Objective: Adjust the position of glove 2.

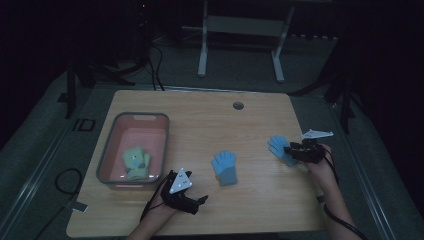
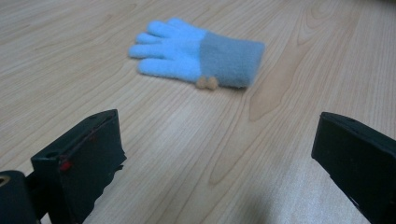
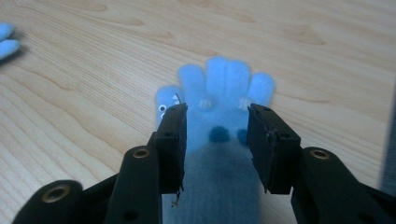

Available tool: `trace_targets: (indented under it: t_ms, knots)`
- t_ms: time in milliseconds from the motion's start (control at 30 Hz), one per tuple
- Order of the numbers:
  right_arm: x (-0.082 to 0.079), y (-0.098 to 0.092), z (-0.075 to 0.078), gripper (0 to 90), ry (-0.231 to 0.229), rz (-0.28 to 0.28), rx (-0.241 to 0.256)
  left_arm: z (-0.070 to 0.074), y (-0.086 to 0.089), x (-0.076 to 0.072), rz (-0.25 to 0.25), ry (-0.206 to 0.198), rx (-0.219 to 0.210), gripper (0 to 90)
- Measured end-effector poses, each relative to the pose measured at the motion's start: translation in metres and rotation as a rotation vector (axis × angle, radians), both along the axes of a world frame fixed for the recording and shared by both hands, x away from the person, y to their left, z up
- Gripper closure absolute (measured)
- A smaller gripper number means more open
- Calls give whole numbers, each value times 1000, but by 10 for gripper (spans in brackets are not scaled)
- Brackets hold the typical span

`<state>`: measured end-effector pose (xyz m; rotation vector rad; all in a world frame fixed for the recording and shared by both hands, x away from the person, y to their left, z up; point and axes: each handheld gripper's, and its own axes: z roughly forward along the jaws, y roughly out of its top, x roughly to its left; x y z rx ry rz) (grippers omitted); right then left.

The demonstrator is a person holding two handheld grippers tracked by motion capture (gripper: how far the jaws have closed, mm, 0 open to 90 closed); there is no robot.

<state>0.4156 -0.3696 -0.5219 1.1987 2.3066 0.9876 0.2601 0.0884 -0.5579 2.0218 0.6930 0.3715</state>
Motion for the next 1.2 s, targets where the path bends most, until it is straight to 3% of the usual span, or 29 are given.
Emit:
trace_targets:
  t_ms: [133, 233, 433, 567, 667, 867, 900, 967, 1200]
  knots:
    - [8, 1, -16, 581, 26, 15, 13, -1, 0, 1, -4, 6, -4, 23]
    - [10, 3, -25, 614, 20, 24, -13, -1, 0, 1, -5, 5, -6, 23]
    - [10, 7, -25, 684, 14, 7, -30, -1, 0, 1, -8, 4, -1, 23]
    - [8, 12, -25, 799, 15, -16, -29, -1, 0, 1, -7, 4, -2, 23]
    - [7, 15, -24, 824, 20, -51, -32, -1, 0, 1, -8, 4, -1, 23]
    - [-4, 32, -18, 859, 11, -199, -53, 0, 0, 1, -3, 1, -1, 23]
    - [-4, 32, -18, 859, 11, -199, -53, 0, 0, 1, -3, 1, -1, 23]
    - [-13, 40, -9, 863, 12, -262, -26, 0, 0, 1, -4, 0, -1, 23]
    - [-40, 62, 6, 866, -1, -336, -15, 0, 0, 2, -4, -6, -1, 23]
